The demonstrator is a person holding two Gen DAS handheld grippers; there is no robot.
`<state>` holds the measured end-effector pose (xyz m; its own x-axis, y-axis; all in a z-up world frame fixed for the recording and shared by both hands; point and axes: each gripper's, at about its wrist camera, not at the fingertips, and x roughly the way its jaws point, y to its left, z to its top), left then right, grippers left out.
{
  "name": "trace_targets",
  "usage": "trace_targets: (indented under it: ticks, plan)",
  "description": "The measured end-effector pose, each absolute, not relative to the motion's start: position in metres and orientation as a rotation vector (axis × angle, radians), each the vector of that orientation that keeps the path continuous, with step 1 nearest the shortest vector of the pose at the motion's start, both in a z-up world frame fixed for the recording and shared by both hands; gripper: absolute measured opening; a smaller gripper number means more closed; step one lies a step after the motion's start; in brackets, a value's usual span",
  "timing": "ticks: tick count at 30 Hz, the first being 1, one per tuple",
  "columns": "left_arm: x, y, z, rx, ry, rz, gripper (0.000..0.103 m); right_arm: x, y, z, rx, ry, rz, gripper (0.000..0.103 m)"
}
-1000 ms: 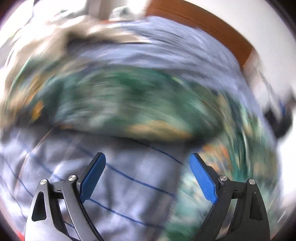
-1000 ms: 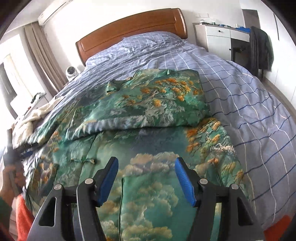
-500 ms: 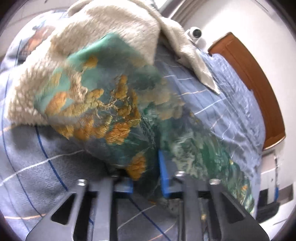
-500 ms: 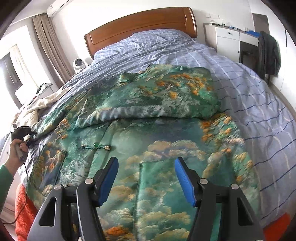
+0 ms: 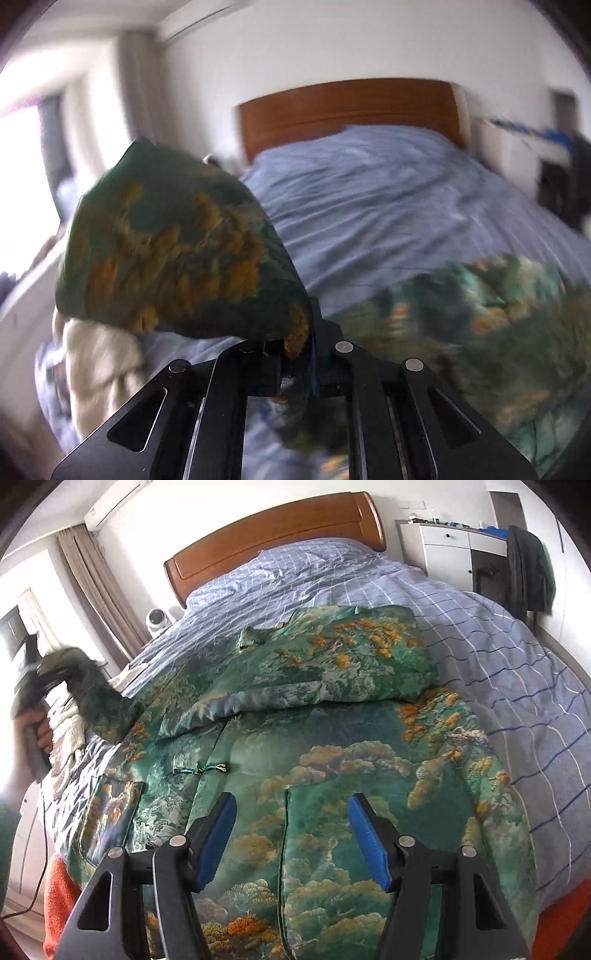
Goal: Fold large clothes
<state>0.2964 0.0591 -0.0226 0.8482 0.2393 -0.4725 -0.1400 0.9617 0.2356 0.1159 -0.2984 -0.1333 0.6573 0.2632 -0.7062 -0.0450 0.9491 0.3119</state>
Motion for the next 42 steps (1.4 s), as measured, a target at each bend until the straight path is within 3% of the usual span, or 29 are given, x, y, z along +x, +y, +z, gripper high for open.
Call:
trace_targets:
  ticks: [10, 13, 14, 17, 23, 31, 32, 33, 34, 39, 42]
  plan:
    - [0.351, -0.090, -0.132, 0.549, 0.743, 0.010, 0.013, 0.105, -0.327, -0.132, 0.318, 0.821, 0.132, 0.065]
    - [0.342, -0.099, -0.146, 0.579, 0.772, -0.017, 0.025, 0.110, -0.329, -0.129, 0.309, 0.819, 0.133, 0.065]
    - [0.336, -0.100, -0.147, 0.585, 0.766, -0.030, 0.039, 0.113, -0.329, -0.128, 0.303, 0.818, 0.139, 0.065]
    - [0.313, -0.095, -0.139, 0.585, 0.741, -0.082, 0.065, 0.142, -0.317, -0.117, 0.245, 0.811, 0.191, 0.065]
    - [0.270, -0.062, -0.121, 0.437, 0.804, -0.167, 0.070, 0.252, -0.292, -0.108, 0.407, 0.849, 0.410, 0.065]
    - [0.240, 0.029, -0.108, 0.181, 0.843, -0.076, 0.072, 0.401, -0.260, -0.183, 0.799, 1.079, 0.440, 0.065]
    - [0.237, 0.036, -0.107, 0.167, 0.840, -0.060, 0.073, 0.407, -0.256, -0.186, 0.813, 1.084, 0.447, 0.056]
    - [0.238, 0.044, -0.107, 0.151, 0.841, -0.045, 0.073, 0.416, -0.248, -0.188, 0.824, 1.088, 0.480, 0.025]
    - [0.240, 0.052, -0.107, 0.135, 0.844, -0.029, 0.073, 0.422, -0.241, -0.184, 0.792, 1.093, 0.481, 0.014]
    - [0.243, 0.077, -0.106, 0.044, 0.833, 0.005, 0.073, 0.411, -0.246, -0.124, 0.616, 0.926, 0.451, 0.015]
    - [0.252, 0.080, -0.108, 0.017, 0.851, 0.014, 0.073, 0.413, -0.251, -0.123, 0.494, 0.916, 0.361, 0.015]
